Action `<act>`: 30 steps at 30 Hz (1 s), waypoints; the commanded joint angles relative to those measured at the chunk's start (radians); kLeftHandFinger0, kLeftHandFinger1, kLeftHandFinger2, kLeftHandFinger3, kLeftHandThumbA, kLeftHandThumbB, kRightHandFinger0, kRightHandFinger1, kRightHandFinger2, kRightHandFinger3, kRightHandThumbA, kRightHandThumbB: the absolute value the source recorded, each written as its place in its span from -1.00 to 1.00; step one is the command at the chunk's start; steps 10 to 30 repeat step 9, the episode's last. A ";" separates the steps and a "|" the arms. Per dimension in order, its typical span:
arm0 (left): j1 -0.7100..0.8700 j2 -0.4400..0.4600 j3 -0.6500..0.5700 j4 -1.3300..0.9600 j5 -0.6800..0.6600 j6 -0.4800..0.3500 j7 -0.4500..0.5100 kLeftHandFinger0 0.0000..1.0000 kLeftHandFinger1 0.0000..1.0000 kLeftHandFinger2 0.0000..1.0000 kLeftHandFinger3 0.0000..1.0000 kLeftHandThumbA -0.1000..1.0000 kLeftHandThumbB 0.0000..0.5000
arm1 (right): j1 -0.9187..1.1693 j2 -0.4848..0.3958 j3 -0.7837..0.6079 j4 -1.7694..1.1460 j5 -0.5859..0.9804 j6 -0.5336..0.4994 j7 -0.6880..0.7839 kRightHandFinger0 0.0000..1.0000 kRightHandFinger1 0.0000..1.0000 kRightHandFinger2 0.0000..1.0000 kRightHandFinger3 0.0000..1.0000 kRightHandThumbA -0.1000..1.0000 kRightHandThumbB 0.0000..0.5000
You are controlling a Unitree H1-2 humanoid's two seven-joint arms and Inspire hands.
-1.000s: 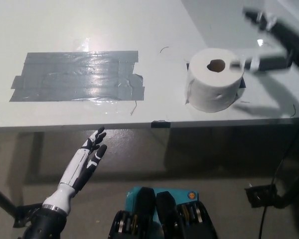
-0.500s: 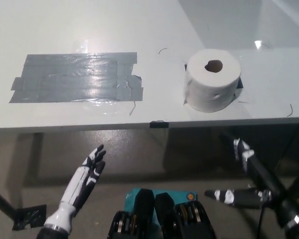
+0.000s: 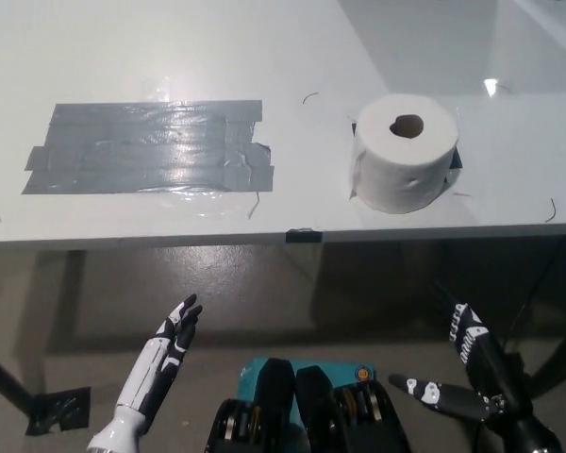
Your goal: A person hands over a roll of toilet paper to the robot , and the robot inserts its right thumb into the hole in the centre to grab the roll, and then places it on the balck area on the desk.
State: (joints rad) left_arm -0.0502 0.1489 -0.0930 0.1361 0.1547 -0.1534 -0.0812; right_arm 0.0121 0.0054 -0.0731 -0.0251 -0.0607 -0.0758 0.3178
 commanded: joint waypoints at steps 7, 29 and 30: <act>0.024 -0.007 0.004 -0.048 -0.018 -0.062 0.007 1.00 1.00 1.00 1.00 1.00 -0.15 | 0.008 -0.020 0.001 0.012 0.074 -0.094 -0.048 1.00 1.00 1.00 1.00 1.00 -0.16; 0.027 -0.006 0.004 -0.047 -0.017 -0.063 0.007 1.00 1.00 1.00 1.00 1.00 -0.17 | 0.011 -0.020 0.002 0.012 0.076 -0.093 -0.049 1.00 1.00 1.00 1.00 1.00 -0.16; 0.027 -0.006 0.004 -0.047 -0.017 -0.063 0.007 1.00 1.00 1.00 1.00 1.00 -0.17 | 0.011 -0.020 0.002 0.012 0.076 -0.093 -0.049 1.00 1.00 1.00 1.00 1.00 -0.16</act>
